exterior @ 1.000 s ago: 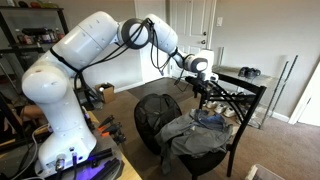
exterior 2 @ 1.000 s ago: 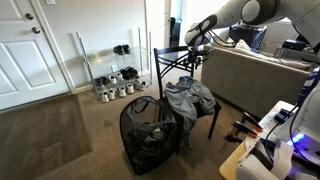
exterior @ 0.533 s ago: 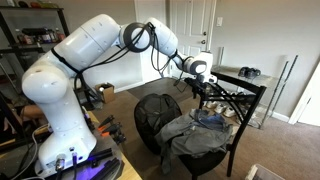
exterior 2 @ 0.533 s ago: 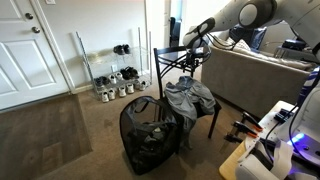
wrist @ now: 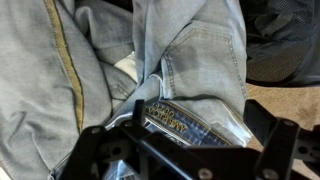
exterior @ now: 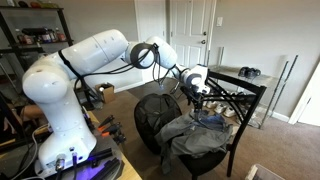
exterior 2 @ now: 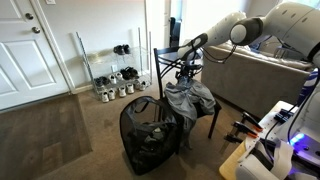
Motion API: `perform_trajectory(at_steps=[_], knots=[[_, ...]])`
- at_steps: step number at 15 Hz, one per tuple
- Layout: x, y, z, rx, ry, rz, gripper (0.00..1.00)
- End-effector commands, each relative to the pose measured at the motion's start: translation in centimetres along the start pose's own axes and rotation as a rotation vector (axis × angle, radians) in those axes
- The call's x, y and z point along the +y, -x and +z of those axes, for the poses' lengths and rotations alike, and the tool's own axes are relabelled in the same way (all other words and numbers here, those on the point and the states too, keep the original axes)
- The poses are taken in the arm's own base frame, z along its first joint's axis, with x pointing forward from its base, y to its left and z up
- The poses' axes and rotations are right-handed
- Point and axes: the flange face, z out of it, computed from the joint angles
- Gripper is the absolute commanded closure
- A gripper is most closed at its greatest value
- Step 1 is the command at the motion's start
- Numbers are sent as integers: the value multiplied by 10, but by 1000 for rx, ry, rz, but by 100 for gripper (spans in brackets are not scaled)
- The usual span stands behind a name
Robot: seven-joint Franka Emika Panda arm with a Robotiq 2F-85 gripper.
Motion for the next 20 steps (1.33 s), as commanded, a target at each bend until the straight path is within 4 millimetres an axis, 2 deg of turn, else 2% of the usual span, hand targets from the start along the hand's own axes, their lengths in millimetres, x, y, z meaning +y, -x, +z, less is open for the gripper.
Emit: perform_trajectory(at_steps=[1, 6, 11, 20], knots=[[2, -6, 26, -30, -45, 78, 0], [6, -7, 52, -78, -98, 168, 0], [15, -12, 67, -105, -159, 398, 0], [32, -24, 59, -7, -119, 715, 0]])
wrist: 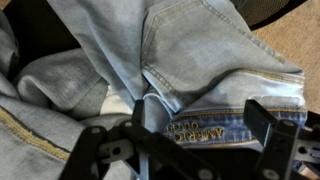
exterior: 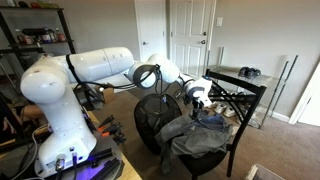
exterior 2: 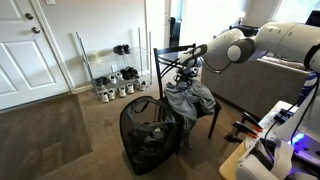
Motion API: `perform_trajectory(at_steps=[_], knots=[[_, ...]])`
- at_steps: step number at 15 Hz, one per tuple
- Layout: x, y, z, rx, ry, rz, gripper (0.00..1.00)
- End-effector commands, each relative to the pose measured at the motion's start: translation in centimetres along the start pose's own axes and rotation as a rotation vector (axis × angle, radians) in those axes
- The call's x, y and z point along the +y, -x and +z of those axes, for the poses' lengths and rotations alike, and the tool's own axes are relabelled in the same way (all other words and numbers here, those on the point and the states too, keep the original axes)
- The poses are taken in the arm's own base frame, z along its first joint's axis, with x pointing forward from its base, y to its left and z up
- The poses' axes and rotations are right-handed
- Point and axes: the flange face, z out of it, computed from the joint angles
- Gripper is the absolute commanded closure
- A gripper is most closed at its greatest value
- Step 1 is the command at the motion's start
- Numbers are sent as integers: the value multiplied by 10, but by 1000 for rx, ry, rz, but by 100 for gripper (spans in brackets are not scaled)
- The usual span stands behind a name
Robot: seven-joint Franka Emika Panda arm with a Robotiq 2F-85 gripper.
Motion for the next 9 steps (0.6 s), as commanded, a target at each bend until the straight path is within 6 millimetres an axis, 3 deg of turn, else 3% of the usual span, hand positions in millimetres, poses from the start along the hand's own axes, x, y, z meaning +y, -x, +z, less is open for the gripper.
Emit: perform_trajectory(at_steps=[1, 9], knots=[[5, -6, -2, 39, 24, 128, 0], [10, -7, 1, 5, 16, 350, 0]])
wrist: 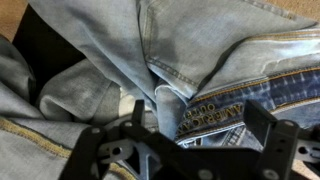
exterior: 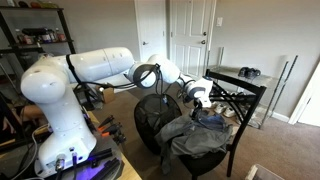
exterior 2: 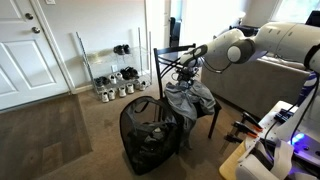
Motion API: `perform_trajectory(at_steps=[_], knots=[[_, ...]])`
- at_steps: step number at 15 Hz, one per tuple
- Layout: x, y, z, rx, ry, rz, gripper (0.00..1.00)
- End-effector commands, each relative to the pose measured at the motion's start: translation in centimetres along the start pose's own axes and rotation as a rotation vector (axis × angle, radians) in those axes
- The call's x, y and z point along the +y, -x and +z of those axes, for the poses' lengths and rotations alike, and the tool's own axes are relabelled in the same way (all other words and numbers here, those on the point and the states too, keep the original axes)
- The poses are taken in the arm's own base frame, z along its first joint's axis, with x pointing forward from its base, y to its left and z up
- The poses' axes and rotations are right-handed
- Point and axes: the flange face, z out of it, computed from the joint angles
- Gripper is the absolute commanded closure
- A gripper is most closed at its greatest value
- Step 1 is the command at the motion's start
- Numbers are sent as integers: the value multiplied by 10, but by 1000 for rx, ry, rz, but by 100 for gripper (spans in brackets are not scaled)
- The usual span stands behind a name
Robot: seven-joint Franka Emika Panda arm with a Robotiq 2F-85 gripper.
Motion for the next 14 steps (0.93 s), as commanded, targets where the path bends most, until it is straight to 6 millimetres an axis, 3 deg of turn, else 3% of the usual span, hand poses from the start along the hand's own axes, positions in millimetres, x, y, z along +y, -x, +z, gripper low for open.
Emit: perform_trajectory(at_steps=[1, 9, 11, 12, 14], knots=[[2, 1, 3, -35, -1, 130, 0], [6, -6, 10, 18, -22, 292, 0], [2, 2, 10, -38, -35, 150, 0], [3, -2, 8, -2, -10, 220, 0], [1, 4, 9, -22, -19, 180, 0]])
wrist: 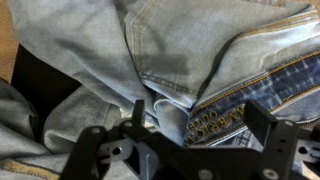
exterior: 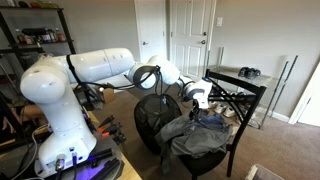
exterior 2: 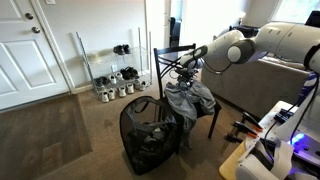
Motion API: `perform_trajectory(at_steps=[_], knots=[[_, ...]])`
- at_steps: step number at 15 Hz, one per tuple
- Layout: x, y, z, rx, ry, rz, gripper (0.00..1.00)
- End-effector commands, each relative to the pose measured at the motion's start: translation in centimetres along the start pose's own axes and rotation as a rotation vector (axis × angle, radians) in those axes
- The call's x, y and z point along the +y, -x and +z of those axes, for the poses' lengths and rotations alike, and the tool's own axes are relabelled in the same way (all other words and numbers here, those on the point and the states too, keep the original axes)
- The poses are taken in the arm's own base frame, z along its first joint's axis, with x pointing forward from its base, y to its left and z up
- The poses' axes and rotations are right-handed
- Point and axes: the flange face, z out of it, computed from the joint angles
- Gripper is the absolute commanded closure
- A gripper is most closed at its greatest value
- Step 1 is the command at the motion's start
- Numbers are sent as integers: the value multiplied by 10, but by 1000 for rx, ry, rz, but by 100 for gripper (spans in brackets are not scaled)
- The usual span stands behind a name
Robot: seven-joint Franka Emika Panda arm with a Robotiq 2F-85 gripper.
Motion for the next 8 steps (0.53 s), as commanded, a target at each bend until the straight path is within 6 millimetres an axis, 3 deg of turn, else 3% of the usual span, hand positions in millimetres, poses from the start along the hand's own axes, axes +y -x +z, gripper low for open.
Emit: perform_trajectory(at_steps=[1, 5, 8], knots=[[-1, 1, -1, -3, -1, -5, 0], [0, 0, -1, -12, 7, -4, 0], [5, -5, 5, 21, 7, 163, 0]])
